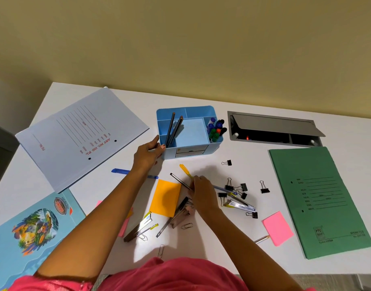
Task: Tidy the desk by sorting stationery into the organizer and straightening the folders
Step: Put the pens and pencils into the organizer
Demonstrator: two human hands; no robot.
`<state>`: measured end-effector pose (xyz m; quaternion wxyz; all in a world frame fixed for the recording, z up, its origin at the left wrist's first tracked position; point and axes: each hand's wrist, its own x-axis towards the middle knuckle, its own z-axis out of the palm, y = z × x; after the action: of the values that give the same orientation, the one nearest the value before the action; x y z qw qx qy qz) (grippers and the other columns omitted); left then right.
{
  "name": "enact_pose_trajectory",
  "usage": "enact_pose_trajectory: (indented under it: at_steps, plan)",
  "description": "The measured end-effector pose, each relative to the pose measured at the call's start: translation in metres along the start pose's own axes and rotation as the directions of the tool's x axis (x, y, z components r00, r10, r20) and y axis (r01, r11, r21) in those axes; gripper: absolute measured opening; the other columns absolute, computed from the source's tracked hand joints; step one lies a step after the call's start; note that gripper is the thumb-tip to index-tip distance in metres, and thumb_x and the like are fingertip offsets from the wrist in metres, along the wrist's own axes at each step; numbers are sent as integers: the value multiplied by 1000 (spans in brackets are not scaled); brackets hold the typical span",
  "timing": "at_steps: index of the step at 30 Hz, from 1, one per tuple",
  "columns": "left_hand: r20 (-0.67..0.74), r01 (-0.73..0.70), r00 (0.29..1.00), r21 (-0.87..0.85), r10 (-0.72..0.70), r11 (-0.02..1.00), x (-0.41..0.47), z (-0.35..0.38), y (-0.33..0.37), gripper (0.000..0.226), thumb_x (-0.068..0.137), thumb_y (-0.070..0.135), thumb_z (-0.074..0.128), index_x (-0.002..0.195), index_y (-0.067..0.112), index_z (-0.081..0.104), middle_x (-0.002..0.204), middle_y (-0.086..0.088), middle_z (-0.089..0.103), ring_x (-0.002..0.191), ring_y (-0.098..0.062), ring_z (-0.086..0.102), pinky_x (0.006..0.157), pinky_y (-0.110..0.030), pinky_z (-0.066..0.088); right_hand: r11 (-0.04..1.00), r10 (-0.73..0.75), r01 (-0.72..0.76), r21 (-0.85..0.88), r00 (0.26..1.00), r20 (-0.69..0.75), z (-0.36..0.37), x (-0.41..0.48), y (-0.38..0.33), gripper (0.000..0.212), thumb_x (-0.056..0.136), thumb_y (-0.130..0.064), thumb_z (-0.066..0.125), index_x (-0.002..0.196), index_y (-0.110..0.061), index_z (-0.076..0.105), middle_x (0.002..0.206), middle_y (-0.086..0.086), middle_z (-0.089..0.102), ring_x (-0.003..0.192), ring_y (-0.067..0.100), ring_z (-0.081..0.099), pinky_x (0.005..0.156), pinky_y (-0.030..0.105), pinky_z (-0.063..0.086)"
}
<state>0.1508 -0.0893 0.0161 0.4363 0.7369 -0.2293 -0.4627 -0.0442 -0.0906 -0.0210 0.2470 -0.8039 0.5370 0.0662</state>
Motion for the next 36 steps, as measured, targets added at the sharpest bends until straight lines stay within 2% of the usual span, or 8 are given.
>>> enact_pose_trajectory:
  at_steps: [5,9,15,18,21,25,29,36]
  plan:
    - [4,-8,1000,-7,8,1000,0,-1,-1,52,94,24,57,143,18,41,134,-8,55,120,-30,55,92,-37,47,999,-13,11,-44,998,-61,1,-5,7,22,96,-16,48,115,-6,54,114,9,57,107,21,53,92,27,45]
    - [5,-9,1000,-11,9,1000,0,-1,-2,52,94,25,57,143,19,41,136,-7,54,121,-28,54,90,-34,47,978,-33,69,196,983,-182,-13,-14,9,12,94,-11,52,105,-6,50,97,9,59,87,24,60,72,33,51]
    - [2,-11,1000,-6,11,1000,0,-1,-2,52,94,26,57,143,19,41,137,-8,54,121,-28,54,94,-37,48,748,-120,317,584,929,-351,-49,-22,1,19,99,-2,40,109,-10,54,88,12,65,68,22,65,64,30,57]
    - [-5,-7,1000,-11,7,1000,0,-1,-2,52,93,25,57,142,18,42,135,-8,55,120,-28,55,95,-38,48,670,-167,444,595,871,-462,-69,-18,-5,17,94,4,51,105,-5,60,89,9,70,76,15,70,69,24,59]
    - [-8,-4,1000,-2,4,1000,0,0,-1,51,93,25,57,142,17,43,134,-8,56,120,-29,55,98,-41,48,648,-157,394,652,907,-392,-88,-2,-19,16,86,-4,65,100,-10,59,80,2,68,69,13,66,64,31,58]
    - [-9,-2,1000,9,2,1000,0,0,-1,51,93,27,57,142,18,43,137,-8,54,121,-28,55,98,-41,48,532,-165,444,721,889,-426,-99,14,-45,21,100,-5,41,95,2,60,68,13,58,59,20,55,56,42,47]
    - [-16,0,1000,14,0,1000,1,1,-1,51,93,27,57,142,19,43,136,-8,54,121,-28,55,97,-40,48,644,-196,464,609,869,-454,-99,30,-62,26,102,-12,39,101,2,61,73,14,60,63,17,55,59,30,46]
    - [-5,5,1000,8,-5,1000,1,0,0,52,94,27,56,143,19,42,135,-9,55,122,-29,53,98,-41,48,840,-54,165,517,973,-223,-86,58,-81,37,102,-30,39,107,-3,61,91,18,69,78,25,63,77,41,53]
